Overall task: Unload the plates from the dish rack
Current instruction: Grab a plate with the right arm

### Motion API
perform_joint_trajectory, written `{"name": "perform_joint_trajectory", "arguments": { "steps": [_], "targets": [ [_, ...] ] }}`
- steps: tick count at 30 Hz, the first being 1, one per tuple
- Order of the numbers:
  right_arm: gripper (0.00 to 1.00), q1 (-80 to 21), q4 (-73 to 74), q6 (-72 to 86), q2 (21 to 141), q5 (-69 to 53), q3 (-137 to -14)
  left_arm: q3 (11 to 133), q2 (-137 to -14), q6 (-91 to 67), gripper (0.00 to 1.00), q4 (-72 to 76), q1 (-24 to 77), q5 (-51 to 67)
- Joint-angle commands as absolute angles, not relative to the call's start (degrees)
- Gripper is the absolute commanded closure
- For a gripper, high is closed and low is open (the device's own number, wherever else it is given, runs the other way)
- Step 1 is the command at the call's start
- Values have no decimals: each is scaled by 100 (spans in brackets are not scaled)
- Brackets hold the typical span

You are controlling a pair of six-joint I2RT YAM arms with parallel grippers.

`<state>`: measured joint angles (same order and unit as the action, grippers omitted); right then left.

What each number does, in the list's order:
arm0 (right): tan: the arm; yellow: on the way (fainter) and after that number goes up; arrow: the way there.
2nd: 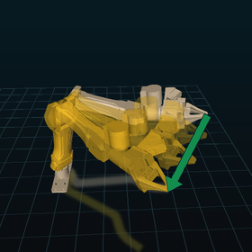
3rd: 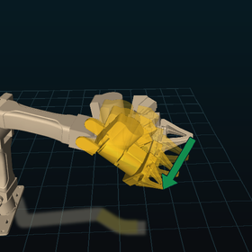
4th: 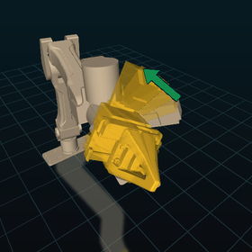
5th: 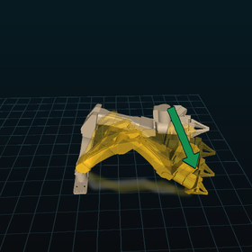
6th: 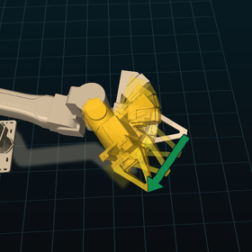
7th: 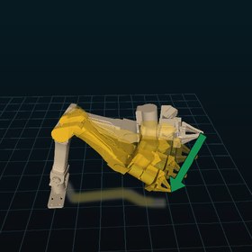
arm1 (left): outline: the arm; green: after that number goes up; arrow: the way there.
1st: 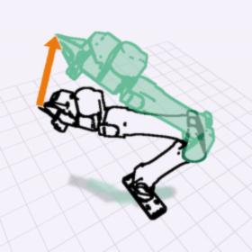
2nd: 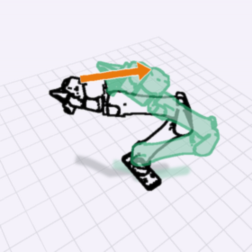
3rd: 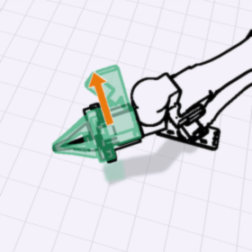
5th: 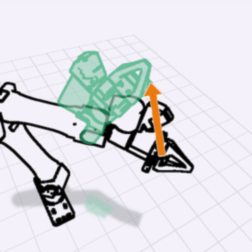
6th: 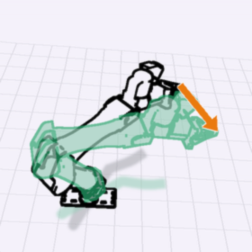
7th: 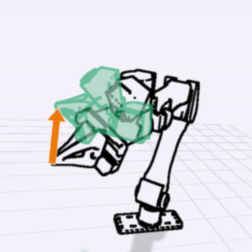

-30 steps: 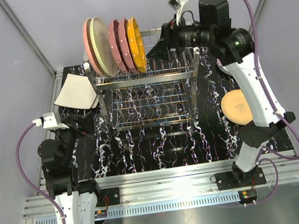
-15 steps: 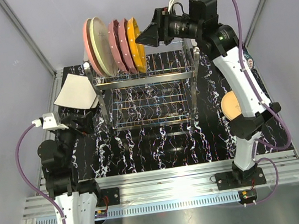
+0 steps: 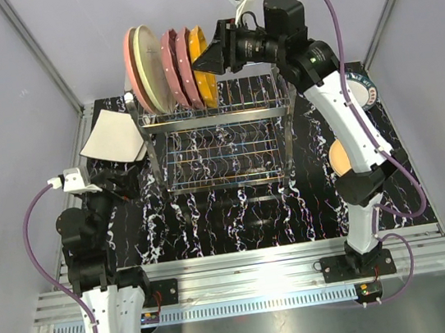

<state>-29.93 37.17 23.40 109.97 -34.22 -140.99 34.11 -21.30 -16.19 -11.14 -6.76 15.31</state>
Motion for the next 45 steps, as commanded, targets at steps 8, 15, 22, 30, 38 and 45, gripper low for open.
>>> {"name": "perform_joint_trajectory", "arguments": {
  "steps": [8, 15, 22, 30, 38, 45],
  "targets": [
    [58, -3111, 3665, 2162, 11030, -2866, -14300, 3437, -2021, -1512, 1, -967, -659, 1477],
    [63, -3217, 3806, 1995, 11083, -2479, -14344, 3437, -1995, -1503, 1, -958, -650, 1468],
    [76, -3252, 3885, 1855, 11039, -2223, -14396, 3437, -1986, -1503, 1, -967, -659, 1450],
    [100, -3243, 3806, 1942, 10934, -2382, -14668, 3445, -1960, -1494, 1, -993, -659, 1433],
    [100, -3234, 3551, 1916, 10819, -2627, -15134, 3445, -1934, -1477, 1, -993, -650, 1424],
    [100, -3217, 3384, 1749, 10837, -2892, -15442, 3437, -1916, -1468, 1, -1002, -659, 1424]
  ]
}}
